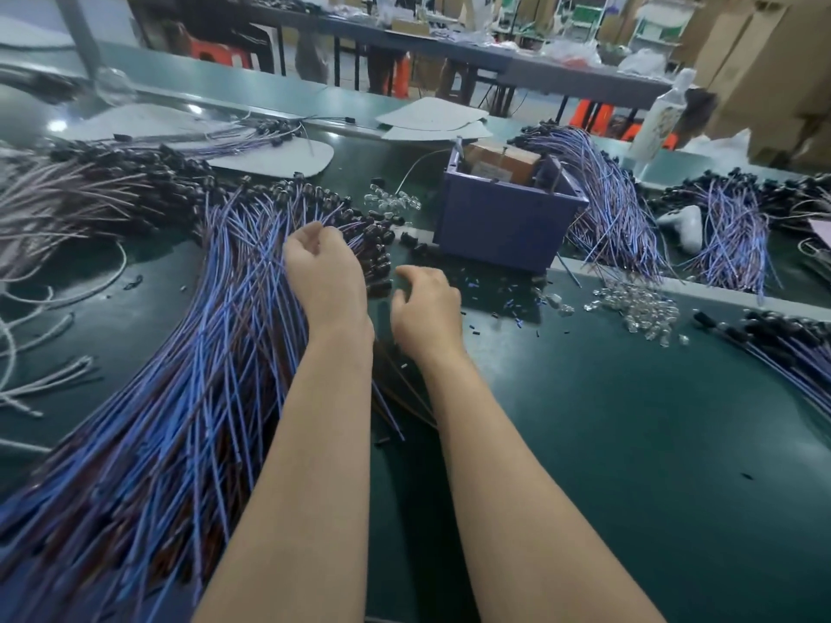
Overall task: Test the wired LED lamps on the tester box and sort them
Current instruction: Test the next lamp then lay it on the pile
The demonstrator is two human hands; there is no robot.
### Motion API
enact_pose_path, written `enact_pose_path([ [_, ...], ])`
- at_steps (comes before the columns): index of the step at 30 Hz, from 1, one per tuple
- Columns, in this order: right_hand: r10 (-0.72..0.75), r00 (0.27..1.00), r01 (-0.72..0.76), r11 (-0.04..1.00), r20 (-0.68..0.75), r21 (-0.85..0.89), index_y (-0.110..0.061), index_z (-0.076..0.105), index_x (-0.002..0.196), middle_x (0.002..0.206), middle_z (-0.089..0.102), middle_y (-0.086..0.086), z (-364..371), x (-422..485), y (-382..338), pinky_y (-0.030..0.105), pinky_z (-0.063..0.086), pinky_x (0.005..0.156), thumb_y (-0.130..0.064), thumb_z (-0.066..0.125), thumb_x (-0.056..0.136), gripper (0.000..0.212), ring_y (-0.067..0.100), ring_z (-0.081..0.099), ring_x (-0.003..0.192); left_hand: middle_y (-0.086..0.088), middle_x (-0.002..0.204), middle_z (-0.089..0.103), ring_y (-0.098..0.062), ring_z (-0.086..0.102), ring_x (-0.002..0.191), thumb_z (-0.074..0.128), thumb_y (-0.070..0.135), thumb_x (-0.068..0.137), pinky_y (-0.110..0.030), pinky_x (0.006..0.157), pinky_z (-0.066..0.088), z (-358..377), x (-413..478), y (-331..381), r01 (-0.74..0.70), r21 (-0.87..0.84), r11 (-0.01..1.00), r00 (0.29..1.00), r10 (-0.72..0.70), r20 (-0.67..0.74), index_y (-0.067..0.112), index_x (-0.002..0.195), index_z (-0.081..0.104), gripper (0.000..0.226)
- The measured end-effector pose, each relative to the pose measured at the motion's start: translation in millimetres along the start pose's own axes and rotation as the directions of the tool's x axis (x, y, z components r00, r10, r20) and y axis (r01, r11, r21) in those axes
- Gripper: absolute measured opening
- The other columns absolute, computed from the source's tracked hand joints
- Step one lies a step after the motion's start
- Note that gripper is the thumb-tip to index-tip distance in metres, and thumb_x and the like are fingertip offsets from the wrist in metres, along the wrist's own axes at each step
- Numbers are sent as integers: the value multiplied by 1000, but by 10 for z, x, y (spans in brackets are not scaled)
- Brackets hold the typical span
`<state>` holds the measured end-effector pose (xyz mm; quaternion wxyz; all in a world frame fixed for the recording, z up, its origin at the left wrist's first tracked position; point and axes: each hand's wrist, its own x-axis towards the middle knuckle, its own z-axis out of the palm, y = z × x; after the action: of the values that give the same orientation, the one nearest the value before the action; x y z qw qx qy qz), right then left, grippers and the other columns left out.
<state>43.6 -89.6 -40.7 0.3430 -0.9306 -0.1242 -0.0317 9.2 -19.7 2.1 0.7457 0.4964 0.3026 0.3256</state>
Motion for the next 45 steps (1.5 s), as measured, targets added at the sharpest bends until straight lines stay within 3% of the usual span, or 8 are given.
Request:
enact_pose_path([
  [7,-3,1000,5,991,22,-135,-18,49,122,128,52,4,141,65,-17,39,30,99,-29,51,93,32,28,39,122,0,110,53,-6,49,89,42,14,95,-15,66,36,29,-24,-28,50,-28,998,999,-50,0,16,110,50,16],
  [11,-86,994,88,996,70,-33,-18,62,112,114,56,9,68,41,25,37,39,94,-29,53,92,25,29,46,111,0,97,51,-11,47,84,42,10,94,-38,83,48,107,-38,-35,51,-59,997,998,-49,40,16,99,49,11],
  [19,106,969,58,779,-222,624,-4,59,99,78,64,2,-725,-37,388,29,56,70,-7,50,95,11,12,64,66,5,51,62,-1,51,37,44,16,96,-11,37,37,456,-378,-160,135,75,988,887,-154,436,12,77,55,23],
  [24,383,859,124,488,-340,864,-16,56,87,77,61,5,-1164,-162,721,19,51,59,-4,45,96,19,12,59,64,-8,71,71,-8,66,52,39,40,100,-15,42,46,639,-651,-368,271,392,879,668,-465,581,2,92,58,44],
  [30,764,543,183,296,-347,938,-17,47,74,47,52,-7,-1557,-282,1307,17,34,42,-9,46,93,21,4,44,39,-1,88,63,-3,57,50,38,25,103,-16,49,50,772,-715,-540,590,-215,778,713,-377,591,15,99,52,18],
  [40,799,402,-4,490,-448,872,-18,39,65,60,38,-1,-1547,-339,1694,16,24,39,-13,51,87,26,11,32,49,-1,92,64,-6,61,69,38,16,102,-15,63,54,862,-684,-724,490,-244,837,766,-280,578,12,94,56,20],
  [42,749,377,-55,606,-545,794,-17,54,85,84,55,3,-1515,-336,1689,14,40,58,-13,54,88,5,15,51,72,-3,87,66,-3,64,63,37,13,103,-15,63,54,884,-729,-762,379,-204,902,803,-211,557,11,88,55,24],
  [45,505,328,-315,855,-798,411,-2,48,129,130,50,17,-1463,-374,1606,32,30,99,-14,55,85,46,26,45,122,-5,80,66,0,64,56,40,11,101,-14,61,54,915,-791,-837,297,-142,944,826,-180,534,10,83,54,23],
])
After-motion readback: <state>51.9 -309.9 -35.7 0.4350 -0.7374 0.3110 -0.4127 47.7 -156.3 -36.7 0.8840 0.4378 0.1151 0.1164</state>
